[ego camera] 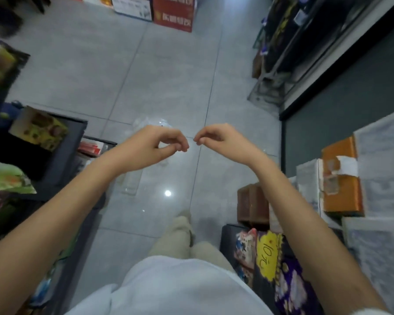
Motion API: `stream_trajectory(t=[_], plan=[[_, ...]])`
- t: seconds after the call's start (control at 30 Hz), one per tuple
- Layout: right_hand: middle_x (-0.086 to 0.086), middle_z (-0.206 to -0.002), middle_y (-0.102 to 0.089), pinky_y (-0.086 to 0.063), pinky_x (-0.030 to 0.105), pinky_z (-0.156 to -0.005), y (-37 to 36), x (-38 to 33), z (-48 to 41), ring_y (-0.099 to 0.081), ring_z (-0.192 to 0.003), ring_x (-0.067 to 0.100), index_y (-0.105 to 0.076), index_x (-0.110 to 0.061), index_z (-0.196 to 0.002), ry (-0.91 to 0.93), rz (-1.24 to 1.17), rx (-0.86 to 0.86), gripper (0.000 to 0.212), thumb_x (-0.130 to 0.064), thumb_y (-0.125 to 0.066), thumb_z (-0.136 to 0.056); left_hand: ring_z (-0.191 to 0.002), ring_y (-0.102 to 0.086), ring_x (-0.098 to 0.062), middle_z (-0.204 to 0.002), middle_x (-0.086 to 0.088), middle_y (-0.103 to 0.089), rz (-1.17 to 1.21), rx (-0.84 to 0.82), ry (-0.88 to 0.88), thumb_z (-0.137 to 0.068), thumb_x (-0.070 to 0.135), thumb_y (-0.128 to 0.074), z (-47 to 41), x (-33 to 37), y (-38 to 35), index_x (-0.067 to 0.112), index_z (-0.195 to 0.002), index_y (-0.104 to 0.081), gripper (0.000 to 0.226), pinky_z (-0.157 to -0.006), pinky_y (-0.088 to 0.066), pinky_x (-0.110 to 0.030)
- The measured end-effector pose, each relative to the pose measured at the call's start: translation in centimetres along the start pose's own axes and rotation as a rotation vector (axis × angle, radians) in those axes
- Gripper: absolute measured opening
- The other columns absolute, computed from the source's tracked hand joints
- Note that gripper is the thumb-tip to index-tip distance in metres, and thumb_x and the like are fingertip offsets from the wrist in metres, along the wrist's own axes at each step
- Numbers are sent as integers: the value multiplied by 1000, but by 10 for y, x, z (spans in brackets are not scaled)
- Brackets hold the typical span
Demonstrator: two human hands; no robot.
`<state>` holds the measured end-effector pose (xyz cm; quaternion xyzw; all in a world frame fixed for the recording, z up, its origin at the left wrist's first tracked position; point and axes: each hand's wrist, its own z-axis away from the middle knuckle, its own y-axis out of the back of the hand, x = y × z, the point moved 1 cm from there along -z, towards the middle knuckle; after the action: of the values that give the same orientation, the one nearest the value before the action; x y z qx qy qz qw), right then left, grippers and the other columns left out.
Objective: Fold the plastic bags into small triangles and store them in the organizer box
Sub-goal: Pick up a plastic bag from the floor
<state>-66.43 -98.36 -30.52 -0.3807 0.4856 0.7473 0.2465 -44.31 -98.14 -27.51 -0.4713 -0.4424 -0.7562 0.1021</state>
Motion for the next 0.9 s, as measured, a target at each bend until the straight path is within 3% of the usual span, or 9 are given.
stream_trajectory(t=[0.2,0.33,0.47,0.6,0.7,0.8,0.9], plan=[[-10,-88,-69,-51,34,-94,23,6,-65,-66,-89,6,-68,-18,-95,15,-54,-75,17,-6,-56,-94,-96,-61,5,-95,17,-70,-9,66,47,-94,11,-56,-43,-28,30,30,-91,-68,23,-71,-39,-9],[-7,-87,-68,-51,34,-93,30,19,-106,-66,-91,14,-67,-16,-95,9,-40,-160,16,-5,-56,-94,-95,-60,8,-93,23,-68,-3,90,116,-93,15,-57,-64,-55,40,36,-90,-67,23,-72,-42,-14],[-3,-89,-67,-51,27,-89,36,39,-157,-65,-89,12,-68,-11,-97,15,-51,-232,16,-2,-55,-94,-80,-54,20,-95,22,-67,-30,103,176,-93,12,-58,-89,-79,43,29,-93,-68,20,-68,-38,-8],[-1,-90,-68,-52,29,-91,43,61,-220,-66,-91,14,-68,-15,-95,33,-23,-305,18,-3,-55,-94,-88,-54,20,-94,26,-66,-18,148,265,-94,13,-57,-125,-104,51,34,-91,-66,23,-71,-38,-5],[-4,-88,-69,-52,32,-92,48,82,-274,-67,-92,14,-68,-21,-92,35,5,-349,22,-4,-54,-92,-83,-55,19,-94,24,-67,13,182,340,-93,15,-56,-155,-128,53,40,-87,-64,27,-72,-40,-12],[-5,-87,-69,-52,30,-90,44,110,-327,-67,-91,12,-68,-20,-92,32,32,-393,23,-3,-52,-92,-93,-60,8,-95,30,-65,-5,179,436,-90,37,-47,-183,-163,48,52,-84,-58,20,-82,-50,-32],[-2,-88,-69,-52,31,-91,25,147,-374,-67,-91,14,-68,-19,-92,14,37,-442,25,-1,-51,-92,-94,-60,4,-97,24,-66,14,186,485,-93,24,-51,-207,-202,37,47,-88,-60,25,-87,-50,-34]])
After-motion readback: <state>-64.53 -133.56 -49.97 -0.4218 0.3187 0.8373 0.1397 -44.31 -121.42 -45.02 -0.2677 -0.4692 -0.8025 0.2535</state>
